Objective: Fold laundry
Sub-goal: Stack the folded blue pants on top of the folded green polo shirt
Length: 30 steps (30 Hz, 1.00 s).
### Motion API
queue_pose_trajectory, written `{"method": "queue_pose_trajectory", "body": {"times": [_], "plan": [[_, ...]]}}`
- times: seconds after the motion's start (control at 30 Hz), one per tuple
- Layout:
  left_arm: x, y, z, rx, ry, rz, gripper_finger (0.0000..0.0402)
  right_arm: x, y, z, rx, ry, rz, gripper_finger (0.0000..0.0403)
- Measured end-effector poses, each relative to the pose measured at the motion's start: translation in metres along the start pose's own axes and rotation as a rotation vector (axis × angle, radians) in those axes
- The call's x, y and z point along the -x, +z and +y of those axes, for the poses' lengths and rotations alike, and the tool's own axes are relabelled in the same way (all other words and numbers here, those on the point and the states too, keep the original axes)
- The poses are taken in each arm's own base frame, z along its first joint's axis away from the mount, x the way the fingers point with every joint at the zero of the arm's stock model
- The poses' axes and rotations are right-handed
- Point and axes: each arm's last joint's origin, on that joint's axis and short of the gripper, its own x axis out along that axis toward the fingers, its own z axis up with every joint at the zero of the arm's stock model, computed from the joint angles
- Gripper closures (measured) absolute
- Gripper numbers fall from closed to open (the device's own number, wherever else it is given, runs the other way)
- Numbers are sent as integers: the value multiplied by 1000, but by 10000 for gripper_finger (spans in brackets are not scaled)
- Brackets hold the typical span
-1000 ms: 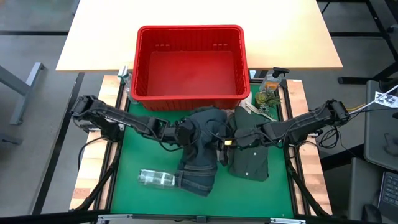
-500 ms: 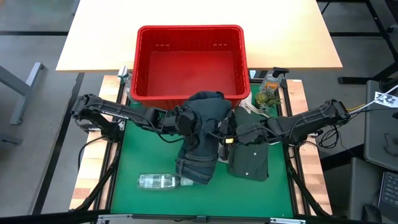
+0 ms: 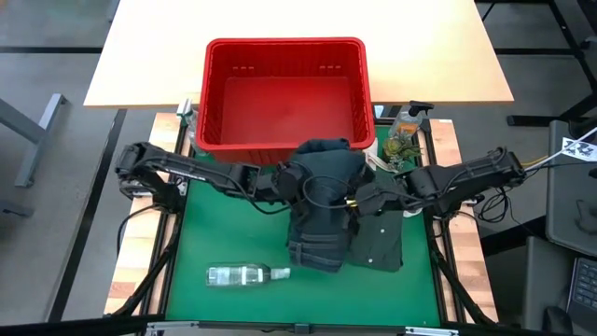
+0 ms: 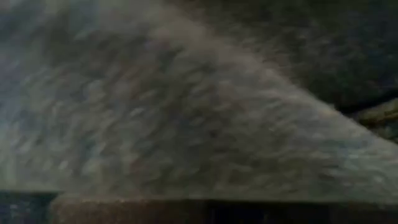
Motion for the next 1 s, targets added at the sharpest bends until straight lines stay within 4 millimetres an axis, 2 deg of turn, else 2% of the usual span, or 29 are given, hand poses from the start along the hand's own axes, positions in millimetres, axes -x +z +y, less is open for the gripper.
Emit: {"method": "queue_pose_trajectory", "body": {"times": [0.13,0.33,0.43,0.6,0.77,1.0], "plan": [[-23,-5,-6,10,-39,-8,372,11,-6,-7,-69,-1,63,395],[-49,2,-8,13,-162,-68,376,35,-17,-12,-154,-4,111,395],[-59,5,-6,24,-216,-81,373,46,-27,-10,-182,-15,147,395],[-73,8,-4,44,-254,-120,376,60,-43,-12,-228,-129,179,395],[-88,3,-7,51,-293,-140,374,70,-58,-13,-284,-200,231,395],[-106,-3,-12,87,-369,-164,376,85,-70,-10,-365,-208,251,395]]}}
